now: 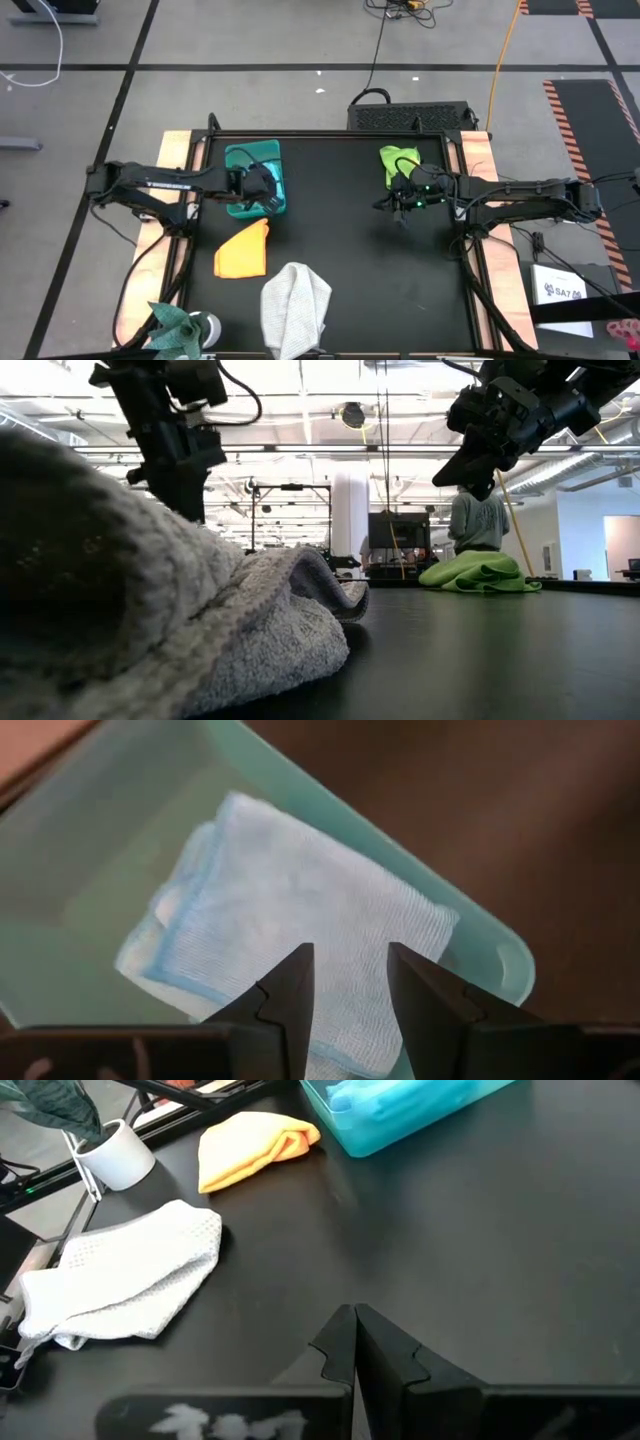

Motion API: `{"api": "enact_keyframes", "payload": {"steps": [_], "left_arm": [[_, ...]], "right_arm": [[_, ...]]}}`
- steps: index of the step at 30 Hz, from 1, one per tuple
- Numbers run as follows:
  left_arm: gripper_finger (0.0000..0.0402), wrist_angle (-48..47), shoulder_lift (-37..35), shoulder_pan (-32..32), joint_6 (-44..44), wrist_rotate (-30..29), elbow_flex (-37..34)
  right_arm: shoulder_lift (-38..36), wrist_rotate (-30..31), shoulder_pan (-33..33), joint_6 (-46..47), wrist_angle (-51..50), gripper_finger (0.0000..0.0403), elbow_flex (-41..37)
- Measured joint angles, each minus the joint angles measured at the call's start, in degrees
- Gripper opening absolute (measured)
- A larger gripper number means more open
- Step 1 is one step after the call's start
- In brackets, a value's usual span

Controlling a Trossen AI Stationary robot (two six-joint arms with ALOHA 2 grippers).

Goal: Fold microfiber towels
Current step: Fold the green microfiber towel

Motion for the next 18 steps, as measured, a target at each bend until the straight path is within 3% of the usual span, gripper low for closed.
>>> {"api": "enact_keyframes", "payload": {"steps": [6, 12, 18], "left_arm": [[0.0131, 4.3, -3.22, 0.0, -6.65, -4.51, 0.0], [0.0131, 16.93, -3.43, 0.0, -6.36, -7.53, 0.0], [0.0131, 27.7, -3.43, 0.04, 0.08, -7.76, 0.0]], "right_arm": [[0.0, 4.49, -1.39, -0.29, -2.29, 0.0, 0.02], [0.0, 7.43, -4.12, 0.43, -7.76, 0.0, 0.98], [0.02, 21.01, -5.2, -2.73, -22.7, 0.0, 10.37]]}}
